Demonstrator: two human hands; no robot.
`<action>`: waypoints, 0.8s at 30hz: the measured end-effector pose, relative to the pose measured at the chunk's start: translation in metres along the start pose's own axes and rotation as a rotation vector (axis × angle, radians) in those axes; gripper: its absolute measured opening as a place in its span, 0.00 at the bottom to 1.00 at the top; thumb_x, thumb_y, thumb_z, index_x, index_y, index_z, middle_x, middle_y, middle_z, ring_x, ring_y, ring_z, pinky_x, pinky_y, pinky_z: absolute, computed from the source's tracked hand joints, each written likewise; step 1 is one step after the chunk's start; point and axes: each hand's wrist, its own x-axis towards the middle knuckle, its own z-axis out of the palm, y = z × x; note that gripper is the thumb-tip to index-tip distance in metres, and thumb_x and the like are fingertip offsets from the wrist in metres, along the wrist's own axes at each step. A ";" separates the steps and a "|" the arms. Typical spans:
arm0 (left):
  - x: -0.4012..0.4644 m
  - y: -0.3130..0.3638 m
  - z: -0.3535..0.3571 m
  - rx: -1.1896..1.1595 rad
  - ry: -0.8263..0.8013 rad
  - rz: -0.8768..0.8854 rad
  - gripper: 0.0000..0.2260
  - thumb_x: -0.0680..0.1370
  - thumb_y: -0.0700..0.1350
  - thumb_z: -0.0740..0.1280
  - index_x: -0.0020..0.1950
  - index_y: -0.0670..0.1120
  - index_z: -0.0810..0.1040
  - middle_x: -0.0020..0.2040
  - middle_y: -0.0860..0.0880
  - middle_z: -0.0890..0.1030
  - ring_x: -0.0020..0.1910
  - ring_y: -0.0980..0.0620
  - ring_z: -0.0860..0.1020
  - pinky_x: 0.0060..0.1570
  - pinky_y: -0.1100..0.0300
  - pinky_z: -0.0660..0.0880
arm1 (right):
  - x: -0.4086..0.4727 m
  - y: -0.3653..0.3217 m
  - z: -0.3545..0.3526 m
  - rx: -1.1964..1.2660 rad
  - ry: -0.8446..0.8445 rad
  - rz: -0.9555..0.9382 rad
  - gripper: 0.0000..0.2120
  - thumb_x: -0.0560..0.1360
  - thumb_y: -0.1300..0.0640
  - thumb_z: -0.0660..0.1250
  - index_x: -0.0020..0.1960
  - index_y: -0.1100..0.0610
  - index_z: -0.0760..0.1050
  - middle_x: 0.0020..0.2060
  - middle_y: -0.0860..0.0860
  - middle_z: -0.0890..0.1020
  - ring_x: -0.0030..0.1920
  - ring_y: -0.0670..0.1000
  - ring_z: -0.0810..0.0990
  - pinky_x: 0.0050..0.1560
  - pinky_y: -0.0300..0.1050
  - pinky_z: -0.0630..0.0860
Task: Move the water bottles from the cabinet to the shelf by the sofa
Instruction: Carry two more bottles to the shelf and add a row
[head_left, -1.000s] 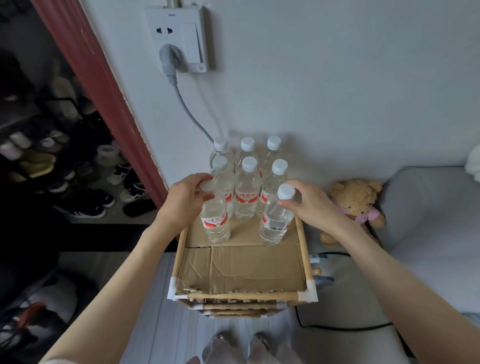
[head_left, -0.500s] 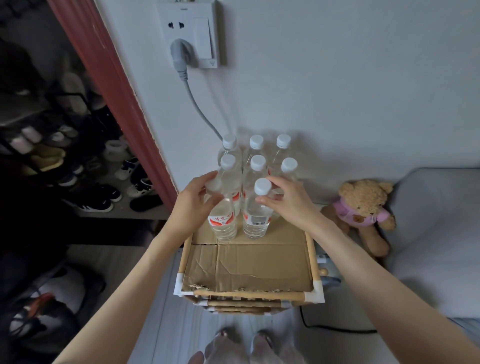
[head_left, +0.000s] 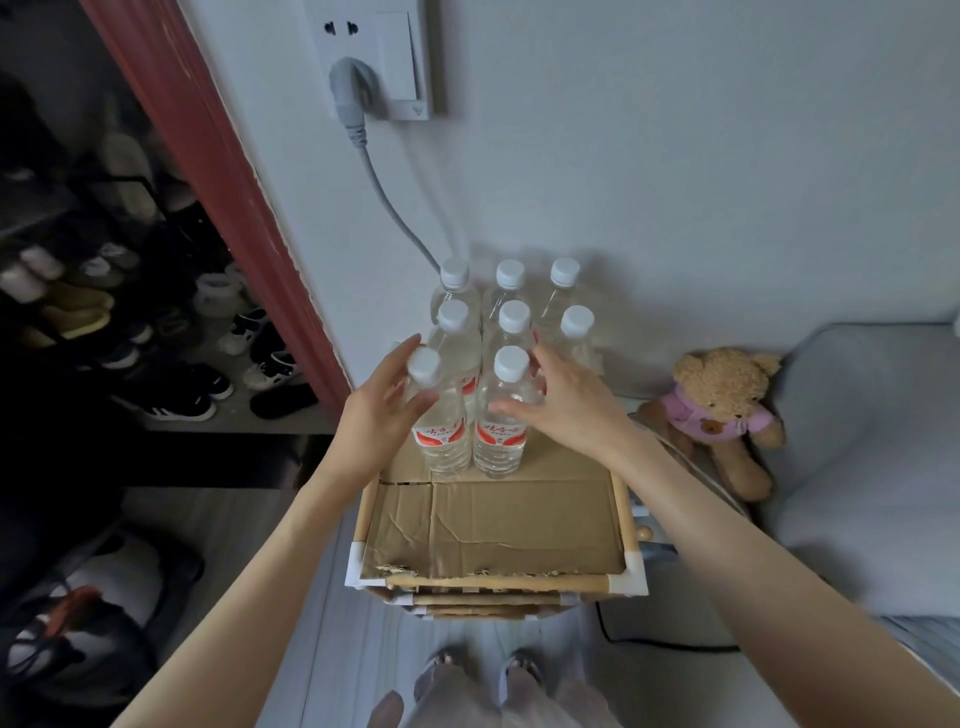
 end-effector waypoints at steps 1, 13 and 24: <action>-0.002 -0.004 -0.001 -0.015 -0.015 0.003 0.26 0.74 0.47 0.68 0.70 0.54 0.63 0.67 0.53 0.71 0.66 0.59 0.69 0.68 0.56 0.65 | -0.002 0.003 0.001 0.042 -0.037 0.008 0.34 0.67 0.39 0.68 0.66 0.52 0.61 0.62 0.49 0.73 0.59 0.51 0.74 0.56 0.50 0.72; -0.025 -0.052 0.037 0.062 0.012 -0.273 0.31 0.73 0.51 0.68 0.65 0.72 0.54 0.63 0.53 0.76 0.63 0.53 0.72 0.62 0.52 0.69 | -0.032 0.029 0.074 0.479 -0.139 0.306 0.38 0.67 0.44 0.72 0.69 0.50 0.57 0.67 0.48 0.70 0.65 0.49 0.70 0.66 0.52 0.68; -0.015 -0.060 0.046 0.049 0.081 -0.325 0.13 0.75 0.46 0.65 0.59 0.46 0.71 0.51 0.53 0.82 0.45 0.57 0.79 0.48 0.57 0.77 | -0.030 0.035 0.094 0.611 -0.041 0.398 0.26 0.74 0.54 0.66 0.68 0.52 0.61 0.64 0.50 0.73 0.64 0.50 0.73 0.64 0.50 0.69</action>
